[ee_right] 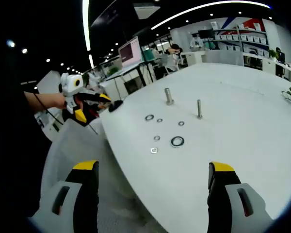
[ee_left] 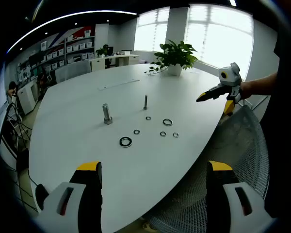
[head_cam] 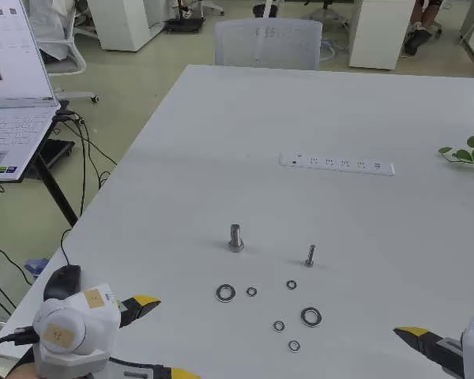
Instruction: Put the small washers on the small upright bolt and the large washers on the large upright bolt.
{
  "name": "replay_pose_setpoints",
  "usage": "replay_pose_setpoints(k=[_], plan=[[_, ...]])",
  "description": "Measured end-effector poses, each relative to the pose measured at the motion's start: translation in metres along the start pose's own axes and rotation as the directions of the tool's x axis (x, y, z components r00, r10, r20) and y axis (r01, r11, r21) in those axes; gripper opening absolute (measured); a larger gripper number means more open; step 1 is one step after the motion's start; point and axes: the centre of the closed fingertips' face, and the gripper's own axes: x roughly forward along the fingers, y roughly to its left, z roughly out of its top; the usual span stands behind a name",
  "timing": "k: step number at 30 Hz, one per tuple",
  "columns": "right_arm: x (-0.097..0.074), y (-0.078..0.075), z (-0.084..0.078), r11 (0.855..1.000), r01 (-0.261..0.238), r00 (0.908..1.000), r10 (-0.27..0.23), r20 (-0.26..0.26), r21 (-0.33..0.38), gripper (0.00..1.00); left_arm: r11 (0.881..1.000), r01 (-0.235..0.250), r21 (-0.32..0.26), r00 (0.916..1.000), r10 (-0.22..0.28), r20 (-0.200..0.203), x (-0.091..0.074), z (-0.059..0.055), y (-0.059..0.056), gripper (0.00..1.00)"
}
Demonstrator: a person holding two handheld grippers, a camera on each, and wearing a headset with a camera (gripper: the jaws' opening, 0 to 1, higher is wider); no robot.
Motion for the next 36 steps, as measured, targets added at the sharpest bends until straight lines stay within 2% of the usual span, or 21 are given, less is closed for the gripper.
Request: replay_pose_setpoints(k=[6, 13, 15, 22, 27, 30, 32, 36], plan=[[0.003, 0.003, 0.013, 1.000, 0.015, 0.9996, -0.015, 0.024, 0.008, 0.94, 1.000, 0.014, 0.023, 0.9999, -0.014, -0.001, 0.000, 0.006, 0.003, 0.83], [0.016, 0.011, 0.015, 1.000, 0.018, 0.9998, -0.018, 0.012, 0.017, 0.94, 0.999, 0.035, 0.022, 0.9994, -0.035, 0.008, -0.001, 0.007, 0.004, 0.82], [0.019, 0.011, 0.015, 1.000, 0.023, 0.9997, -0.023, -0.005, 0.014, 0.93, 0.999, 0.037, 0.016, 0.9992, -0.037, 0.015, -0.003, 0.006, 0.003, 0.83], [0.023, 0.007, 0.028, 0.999, 0.041, 0.9991, -0.041, -0.002, 0.002, 0.92, 0.999, 0.041, 0.028, 0.9991, -0.041, 0.010, -0.008, 0.001, 0.008, 0.85], [0.025, 0.002, 0.039, 0.998, 0.052, 0.9986, -0.052, -0.001, -0.021, 0.92, 0.997, 0.041, 0.062, 0.9990, -0.042, 0.015, -0.010, 0.002, 0.009, 0.87], [0.028, 0.000, 0.041, 0.998, 0.053, 0.9984, -0.053, -0.019, -0.036, 0.90, 0.998, 0.056, 0.025, 0.9984, -0.056, -0.001, -0.009, -0.002, 0.009, 0.85], [0.030, -0.001, 0.037, 0.996, 0.053, 0.9954, -0.058, -0.076, -0.065, 0.84, 0.998, 0.060, 0.020, 0.9982, -0.060, -0.009, -0.009, -0.004, 0.009, 0.81], [0.039, -0.002, 0.041, 0.996, 0.044, 0.9957, -0.050, -0.078, -0.082, 0.83, 0.997, 0.065, 0.034, 0.9975, -0.066, 0.026, -0.009, 0.002, 0.009, 0.82]])
